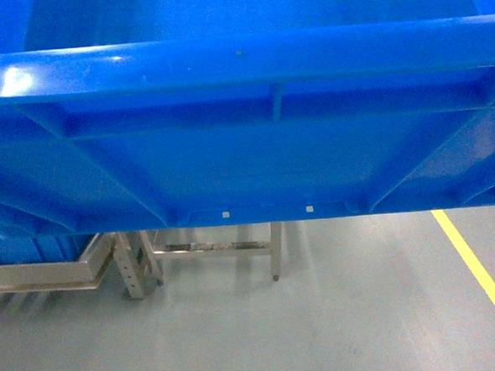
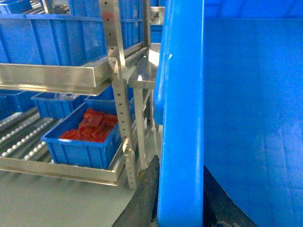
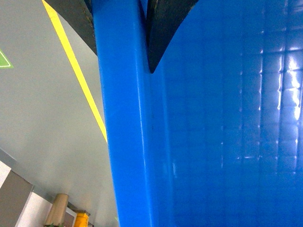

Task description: Place box next to blue box on left shelf

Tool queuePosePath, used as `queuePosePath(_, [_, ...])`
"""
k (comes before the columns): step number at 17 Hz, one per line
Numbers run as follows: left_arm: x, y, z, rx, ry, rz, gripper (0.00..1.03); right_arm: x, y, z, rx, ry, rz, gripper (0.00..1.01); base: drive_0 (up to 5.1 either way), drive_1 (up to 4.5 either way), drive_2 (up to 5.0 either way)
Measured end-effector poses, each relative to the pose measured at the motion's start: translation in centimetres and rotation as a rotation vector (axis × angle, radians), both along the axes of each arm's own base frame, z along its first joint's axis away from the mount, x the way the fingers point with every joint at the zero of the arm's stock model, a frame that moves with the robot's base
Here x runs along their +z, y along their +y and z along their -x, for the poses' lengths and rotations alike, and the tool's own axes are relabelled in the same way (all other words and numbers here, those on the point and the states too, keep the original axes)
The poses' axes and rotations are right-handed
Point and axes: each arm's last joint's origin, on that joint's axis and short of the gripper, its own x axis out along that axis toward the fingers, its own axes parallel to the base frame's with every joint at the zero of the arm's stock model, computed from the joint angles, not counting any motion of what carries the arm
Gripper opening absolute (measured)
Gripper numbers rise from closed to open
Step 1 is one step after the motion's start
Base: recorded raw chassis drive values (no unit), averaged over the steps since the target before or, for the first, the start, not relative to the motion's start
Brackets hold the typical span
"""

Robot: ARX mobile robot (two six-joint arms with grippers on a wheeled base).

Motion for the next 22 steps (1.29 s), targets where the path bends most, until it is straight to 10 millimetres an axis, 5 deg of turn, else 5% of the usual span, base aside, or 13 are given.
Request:
queuePosePath(8, [-0.15,-0.02,-0.05,0.000,0.013,-0.008,0.11,-0.19,0.04,-0.09,-0.001,0.013,0.005,0.13,0.0,2.05,-2.1])
queuePosePath(22, [-0.07,-0.03,-0.05,-0.001,0.004,-0.002,0.11,-0.04,-0.01,0.00,-0.002,0.004,0.004,0.13,-4.8,2.61,2.6])
